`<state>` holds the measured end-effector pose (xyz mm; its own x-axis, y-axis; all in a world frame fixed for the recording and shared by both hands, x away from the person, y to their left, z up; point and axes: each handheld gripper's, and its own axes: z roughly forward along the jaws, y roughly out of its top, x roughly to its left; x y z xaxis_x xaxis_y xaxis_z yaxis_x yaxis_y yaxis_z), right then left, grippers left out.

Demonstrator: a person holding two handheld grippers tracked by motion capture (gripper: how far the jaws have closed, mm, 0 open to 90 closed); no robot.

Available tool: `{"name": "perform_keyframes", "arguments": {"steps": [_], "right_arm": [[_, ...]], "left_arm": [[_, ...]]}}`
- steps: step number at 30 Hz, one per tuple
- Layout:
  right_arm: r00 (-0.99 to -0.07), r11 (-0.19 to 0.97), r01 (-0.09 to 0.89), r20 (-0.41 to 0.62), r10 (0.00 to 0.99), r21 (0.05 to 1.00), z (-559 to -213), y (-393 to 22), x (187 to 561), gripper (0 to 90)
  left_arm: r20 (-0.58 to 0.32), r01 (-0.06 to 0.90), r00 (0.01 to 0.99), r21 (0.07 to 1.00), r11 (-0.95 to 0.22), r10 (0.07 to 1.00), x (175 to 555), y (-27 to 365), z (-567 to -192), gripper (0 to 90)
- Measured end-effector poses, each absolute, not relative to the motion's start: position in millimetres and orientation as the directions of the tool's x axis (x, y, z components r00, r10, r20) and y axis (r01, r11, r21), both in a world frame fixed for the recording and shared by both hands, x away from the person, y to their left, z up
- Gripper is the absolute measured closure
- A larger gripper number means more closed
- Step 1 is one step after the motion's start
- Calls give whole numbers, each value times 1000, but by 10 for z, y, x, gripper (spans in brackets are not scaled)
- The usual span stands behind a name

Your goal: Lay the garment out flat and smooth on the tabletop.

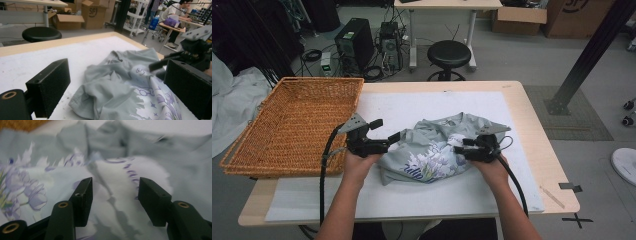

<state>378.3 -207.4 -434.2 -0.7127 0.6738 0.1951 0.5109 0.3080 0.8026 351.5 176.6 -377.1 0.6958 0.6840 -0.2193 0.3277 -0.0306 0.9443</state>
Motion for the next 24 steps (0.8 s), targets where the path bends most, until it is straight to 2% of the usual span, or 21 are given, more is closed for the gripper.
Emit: {"name": "perform_keyframes", "arguments": {"steps": [2, 5, 6, 9, 10, 14, 17, 20, 24], "right_arm": [[-735, 385, 520, 170, 656, 763, -4429, -1989, 3777, 611], [-749, 420, 511, 149, 645, 750, -4444, -1967, 3770, 823], [-757, 440, 500, 130, 641, 746, -4421, -1968, 3773, 854], [-763, 468, 487, 99, 639, 737, -4370, -1976, 3796, 866], [-748, 447, 464, 68, 660, 765, -4276, -2038, 3827, 869], [-682, 303, 412, 70, 728, 860, -4000, -2230, 3902, 868], [-650, 279, 391, 48, 758, 877, -3879, -2285, 3993, 866], [-604, 275, 416, 38, 796, 867, -3846, -2321, 4205, 862], [-546, 268, 514, 69, 835, 815, -4099, -2350, 4462, 856]], "left_arm": [[-220, 330, 698, 943, -34, 682, 3497, 1755, -3791, 74], [-224, 333, 698, 942, -31, 681, 3478, 1752, -3809, 74], [-223, 336, 699, 941, -36, 680, 3465, 1754, -3820, 75], [-223, 337, 697, 941, -36, 682, 3450, 1762, -3821, 76], [-224, 334, 698, 942, -33, 680, 3436, 1769, -3813, 76], [-217, 331, 699, 943, -39, 681, 3418, 1780, -3796, 77], [-217, 331, 699, 943, -38, 682, 3406, 1789, -3785, 79], [-207, 327, 705, 944, -51, 678, 3384, 1784, -3784, 80], [-199, 329, 724, 941, -76, 660, 3352, 1753, -3823, 81]]}}
